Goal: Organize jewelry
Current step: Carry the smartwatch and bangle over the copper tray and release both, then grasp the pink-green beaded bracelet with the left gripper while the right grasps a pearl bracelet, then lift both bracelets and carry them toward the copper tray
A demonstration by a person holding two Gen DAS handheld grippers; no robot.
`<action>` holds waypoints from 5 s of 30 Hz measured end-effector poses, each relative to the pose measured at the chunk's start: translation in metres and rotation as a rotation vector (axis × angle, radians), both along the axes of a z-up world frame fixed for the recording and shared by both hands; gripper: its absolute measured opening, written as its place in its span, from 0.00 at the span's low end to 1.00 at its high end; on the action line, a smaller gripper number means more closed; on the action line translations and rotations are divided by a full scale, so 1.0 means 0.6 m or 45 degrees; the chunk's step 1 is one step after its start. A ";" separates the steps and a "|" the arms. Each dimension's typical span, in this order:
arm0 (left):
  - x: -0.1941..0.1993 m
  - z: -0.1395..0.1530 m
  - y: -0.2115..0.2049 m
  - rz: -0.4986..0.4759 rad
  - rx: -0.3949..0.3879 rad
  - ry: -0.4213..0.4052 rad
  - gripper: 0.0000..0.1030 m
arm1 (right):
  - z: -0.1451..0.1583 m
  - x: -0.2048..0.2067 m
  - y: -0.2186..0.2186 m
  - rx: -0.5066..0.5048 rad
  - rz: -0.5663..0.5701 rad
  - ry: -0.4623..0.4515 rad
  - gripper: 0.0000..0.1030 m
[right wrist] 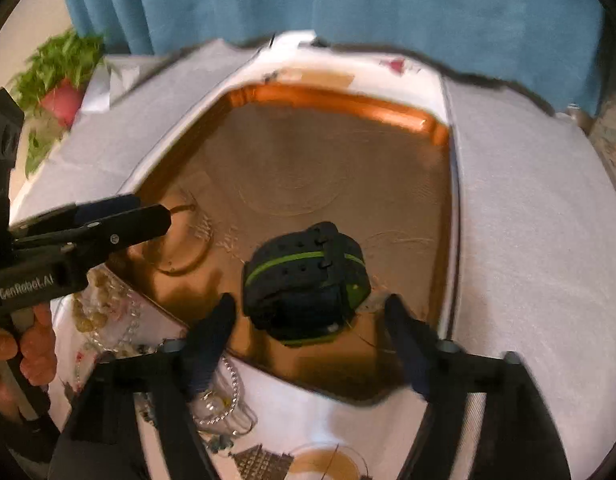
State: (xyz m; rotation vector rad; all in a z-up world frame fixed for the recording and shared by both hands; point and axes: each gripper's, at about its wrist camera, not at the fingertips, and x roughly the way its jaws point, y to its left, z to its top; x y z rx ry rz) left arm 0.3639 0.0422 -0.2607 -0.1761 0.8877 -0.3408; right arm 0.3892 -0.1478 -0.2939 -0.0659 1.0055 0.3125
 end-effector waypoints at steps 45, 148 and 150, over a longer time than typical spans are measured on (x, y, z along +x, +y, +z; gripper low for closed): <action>-0.252 -0.049 0.046 -0.001 0.134 -0.055 0.19 | -0.007 -0.357 0.007 0.225 0.077 -0.348 0.24; -0.387 0.263 -0.034 -0.023 0.149 -0.416 0.04 | 0.276 -0.422 0.016 0.248 0.011 -0.530 0.03; -0.404 0.294 -0.039 -0.031 0.132 -0.466 0.04 | 0.307 -0.443 0.023 0.244 0.006 -0.577 0.03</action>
